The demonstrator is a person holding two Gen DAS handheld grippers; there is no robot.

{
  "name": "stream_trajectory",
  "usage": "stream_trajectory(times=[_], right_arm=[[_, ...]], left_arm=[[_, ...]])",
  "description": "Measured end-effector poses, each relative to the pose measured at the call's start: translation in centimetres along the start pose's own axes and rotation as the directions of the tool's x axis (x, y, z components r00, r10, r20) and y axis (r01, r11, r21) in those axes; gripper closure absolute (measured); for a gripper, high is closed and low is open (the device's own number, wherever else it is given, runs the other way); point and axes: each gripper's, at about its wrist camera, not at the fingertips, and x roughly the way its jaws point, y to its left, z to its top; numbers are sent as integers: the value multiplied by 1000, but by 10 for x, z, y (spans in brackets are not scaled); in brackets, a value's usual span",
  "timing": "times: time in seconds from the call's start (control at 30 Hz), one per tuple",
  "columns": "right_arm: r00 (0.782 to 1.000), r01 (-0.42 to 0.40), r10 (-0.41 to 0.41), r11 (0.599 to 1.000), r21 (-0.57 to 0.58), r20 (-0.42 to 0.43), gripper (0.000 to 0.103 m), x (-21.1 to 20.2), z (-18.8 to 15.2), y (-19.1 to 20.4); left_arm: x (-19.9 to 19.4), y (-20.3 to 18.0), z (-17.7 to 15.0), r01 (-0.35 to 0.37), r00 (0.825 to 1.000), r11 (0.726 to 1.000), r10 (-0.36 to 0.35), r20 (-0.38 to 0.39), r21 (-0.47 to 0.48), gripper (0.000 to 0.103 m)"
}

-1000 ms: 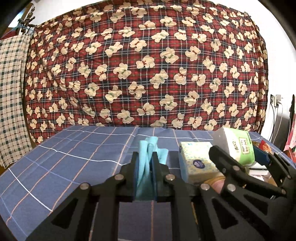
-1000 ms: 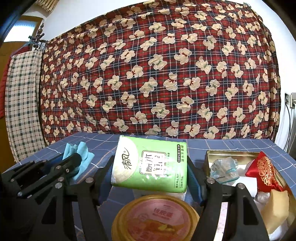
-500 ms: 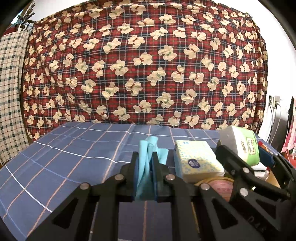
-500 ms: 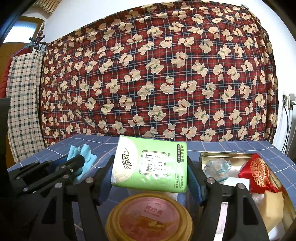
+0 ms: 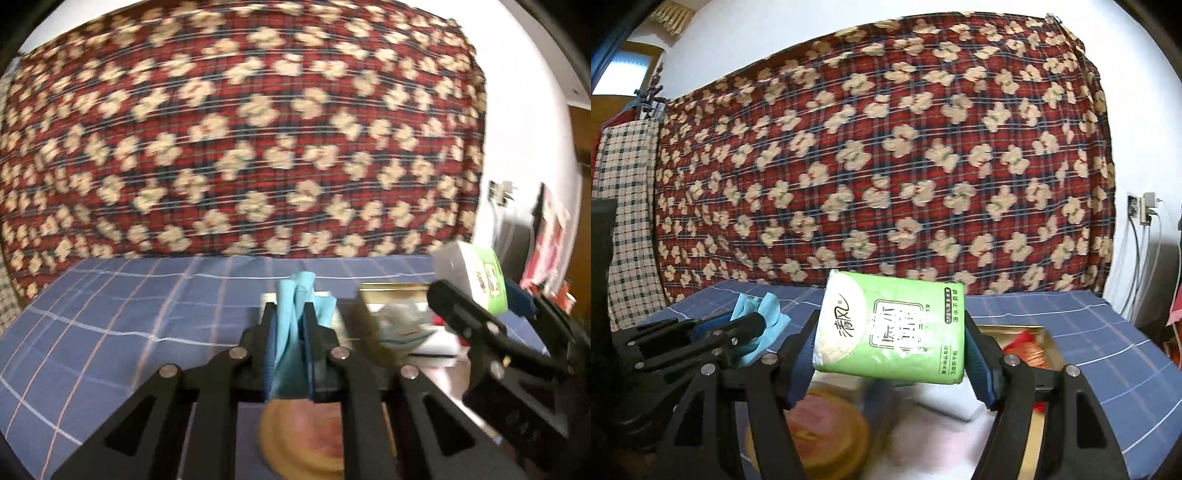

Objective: Organize soft objects
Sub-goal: 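Open the left tool to drop the cloth while the right tool releases the tissue pack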

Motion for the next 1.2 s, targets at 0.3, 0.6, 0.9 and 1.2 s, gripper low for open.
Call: stream_trajectory(times=[0.3,0.6,0.9,1.2], right_arm=[[993,56,-50,997,52,-111,32,6,24,-85],[967,73,-54,995,69,-248,32,27,16,-126],[949,60,-29,994,89,-313,32,38,4,-141],[933,42,-5,994,97,-359,32,43,-1,-142]], left_arm=[[8,-72,10,183,978,979,-172,-122,85,92],[12,-121,2,262,952,955,-231,-201,142,92],[16,-146,-10,294,936,939,-245,-252,177,92],[28,-149,-17,288,928,941,-229,-292,176,92]])
